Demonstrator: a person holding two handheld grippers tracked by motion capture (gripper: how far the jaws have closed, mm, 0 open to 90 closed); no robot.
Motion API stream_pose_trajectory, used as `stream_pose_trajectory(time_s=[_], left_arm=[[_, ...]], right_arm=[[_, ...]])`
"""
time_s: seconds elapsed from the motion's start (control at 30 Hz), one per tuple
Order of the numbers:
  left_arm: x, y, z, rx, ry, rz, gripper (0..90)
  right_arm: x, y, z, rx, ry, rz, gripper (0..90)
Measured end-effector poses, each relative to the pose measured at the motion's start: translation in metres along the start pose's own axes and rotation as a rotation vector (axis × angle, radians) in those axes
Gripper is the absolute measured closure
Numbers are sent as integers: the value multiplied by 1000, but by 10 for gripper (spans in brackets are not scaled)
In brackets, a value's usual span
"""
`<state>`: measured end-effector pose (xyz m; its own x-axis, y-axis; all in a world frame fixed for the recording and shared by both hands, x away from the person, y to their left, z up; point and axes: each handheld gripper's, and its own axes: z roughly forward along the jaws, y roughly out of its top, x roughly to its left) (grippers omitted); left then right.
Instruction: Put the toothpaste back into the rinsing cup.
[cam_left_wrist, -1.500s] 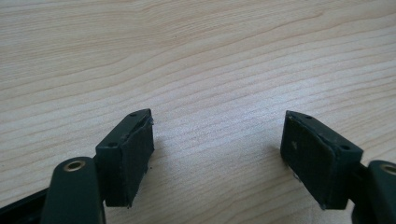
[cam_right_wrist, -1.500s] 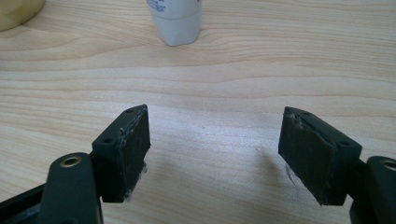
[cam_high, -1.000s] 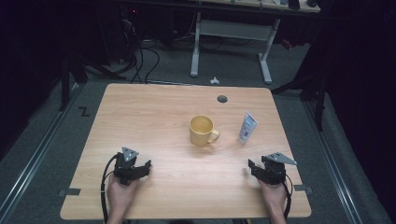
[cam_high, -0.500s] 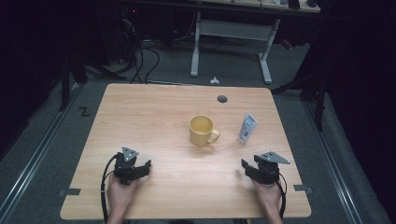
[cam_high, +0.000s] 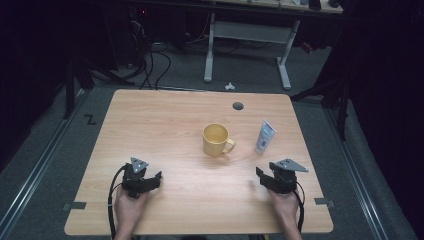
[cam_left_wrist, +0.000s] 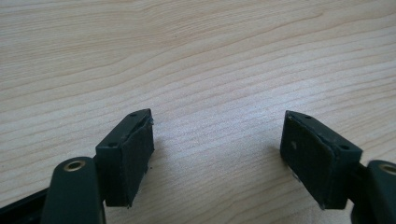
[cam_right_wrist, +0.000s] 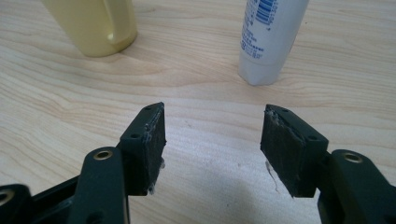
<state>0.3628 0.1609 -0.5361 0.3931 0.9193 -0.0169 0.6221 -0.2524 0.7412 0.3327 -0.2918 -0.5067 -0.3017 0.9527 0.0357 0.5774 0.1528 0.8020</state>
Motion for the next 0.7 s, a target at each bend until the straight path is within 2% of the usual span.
stream_pose_trajectory(time_s=[0.4,0.53,0.7], left_arm=[[0,0,0,-1,-1,-2,260],[0,0,0,0,0,0,259],[0,0,0,0,0,0,259]], right_arm=[[-6,8,4,-10,-10,12,375],[-9,12,4,-25,-17,34,358],[-14,14,8,-17,-20,44,344]])
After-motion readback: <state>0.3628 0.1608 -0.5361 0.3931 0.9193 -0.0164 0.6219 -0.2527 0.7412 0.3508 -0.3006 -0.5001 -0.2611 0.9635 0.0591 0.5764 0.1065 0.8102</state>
